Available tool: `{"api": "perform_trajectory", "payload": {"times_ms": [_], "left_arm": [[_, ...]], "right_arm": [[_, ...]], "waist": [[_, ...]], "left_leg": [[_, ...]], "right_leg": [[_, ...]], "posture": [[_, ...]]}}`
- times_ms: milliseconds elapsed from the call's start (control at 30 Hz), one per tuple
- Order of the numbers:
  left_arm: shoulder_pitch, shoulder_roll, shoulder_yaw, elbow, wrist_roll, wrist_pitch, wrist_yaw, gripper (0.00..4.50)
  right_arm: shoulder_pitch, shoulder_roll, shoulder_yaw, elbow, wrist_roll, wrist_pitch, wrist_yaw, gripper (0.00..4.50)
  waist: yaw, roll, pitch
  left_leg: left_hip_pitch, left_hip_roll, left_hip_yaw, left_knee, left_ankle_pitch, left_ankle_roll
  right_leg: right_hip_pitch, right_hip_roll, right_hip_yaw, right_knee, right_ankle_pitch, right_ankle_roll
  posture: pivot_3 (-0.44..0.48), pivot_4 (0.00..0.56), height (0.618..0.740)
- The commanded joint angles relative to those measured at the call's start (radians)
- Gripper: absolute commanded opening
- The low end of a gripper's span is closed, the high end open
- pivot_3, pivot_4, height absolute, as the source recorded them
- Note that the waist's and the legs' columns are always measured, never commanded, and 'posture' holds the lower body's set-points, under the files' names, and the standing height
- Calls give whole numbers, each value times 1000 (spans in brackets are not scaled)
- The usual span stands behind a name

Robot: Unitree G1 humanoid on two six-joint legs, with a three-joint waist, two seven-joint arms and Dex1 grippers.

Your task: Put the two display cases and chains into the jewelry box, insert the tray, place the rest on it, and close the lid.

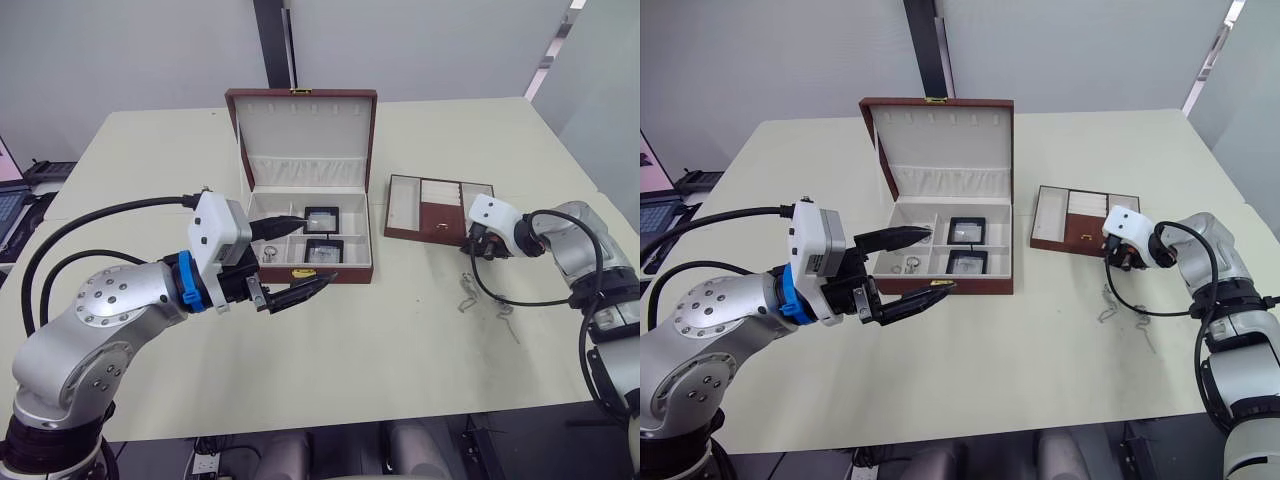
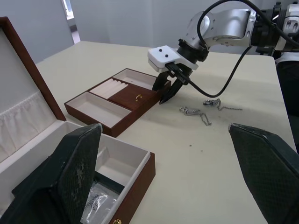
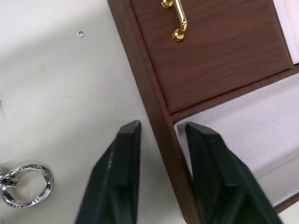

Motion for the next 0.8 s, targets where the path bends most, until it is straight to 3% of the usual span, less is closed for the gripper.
{"api": "perform_trajectory", "payload": {"times_ms": [33,133,467,600,800], "left_arm": [[-15,7,1,-15,-8,2,3,4500],[-18,12,9,-6,-6,1,-3,4500],[31,83,100,54,-6,-10,-81,4500],[118,156,202,90,-1,-12,-163,4500],[219,193,310,125,18,-22,-204,4500]], "right_arm": [[1,-22,-32,-39,7,4,18,536],[18,-37,-53,-79,26,32,35,23],[121,-164,-141,-344,115,176,150,23],[216,-305,-186,-564,195,278,281,23],[306,-430,-236,-815,302,377,369,23]], "waist": [[-1,0,0],[0,0,0],[-1,1,1],[1,3,2],[0,4,3]], "left_leg": [[0,0,0,0,0,0],[0,0,0,0,0,0],[0,0,0,0,0,0],[-1,0,0,-1,0,0],[-1,0,0,0,-2,3]], "right_leg": [[0,0,0,0,0,0],[0,0,0,0,0,0],[0,0,0,0,0,0],[-1,0,0,0,0,0],[-1,0,0,0,0,0]], "posture": [[0,150,740],[0,150,740],[0,150,740],[0,150,740],[0,150,740]]}}
